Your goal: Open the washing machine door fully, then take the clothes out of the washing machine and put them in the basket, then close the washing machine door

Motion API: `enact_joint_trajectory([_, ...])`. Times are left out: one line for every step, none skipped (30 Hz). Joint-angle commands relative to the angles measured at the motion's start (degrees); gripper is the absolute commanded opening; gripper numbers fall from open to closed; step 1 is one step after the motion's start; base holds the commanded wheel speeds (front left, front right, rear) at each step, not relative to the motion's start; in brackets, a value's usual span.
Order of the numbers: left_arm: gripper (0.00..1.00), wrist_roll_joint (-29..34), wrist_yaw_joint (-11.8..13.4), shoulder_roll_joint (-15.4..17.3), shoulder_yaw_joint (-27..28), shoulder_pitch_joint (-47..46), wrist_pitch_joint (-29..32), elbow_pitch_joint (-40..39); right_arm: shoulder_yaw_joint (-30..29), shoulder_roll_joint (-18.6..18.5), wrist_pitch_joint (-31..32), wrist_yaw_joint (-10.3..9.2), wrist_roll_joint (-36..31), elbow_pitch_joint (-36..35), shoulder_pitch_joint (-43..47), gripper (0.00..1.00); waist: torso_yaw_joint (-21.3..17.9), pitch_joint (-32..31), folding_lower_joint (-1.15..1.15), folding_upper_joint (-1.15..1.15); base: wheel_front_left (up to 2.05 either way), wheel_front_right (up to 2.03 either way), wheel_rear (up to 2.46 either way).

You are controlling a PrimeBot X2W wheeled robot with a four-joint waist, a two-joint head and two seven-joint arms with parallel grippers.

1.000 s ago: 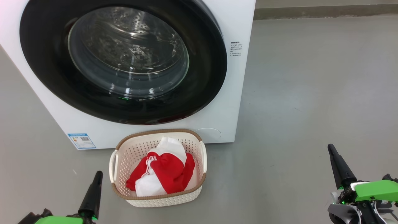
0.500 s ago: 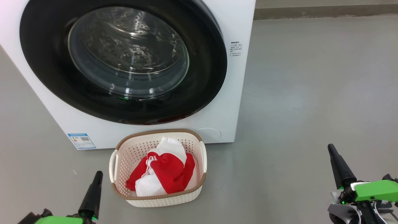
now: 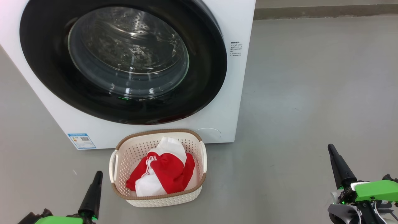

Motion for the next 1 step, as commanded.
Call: enact_joint_trajectory([0.00,-0.4,-0.4,0.5,2.0,-2.3,0.2,-1.2,0.8,-0.3,0.5,-0.04,-0.5,-1.4,-2.4,0.00,0.0,0.0,0.00,0.00,0.00,0.00,0.00])
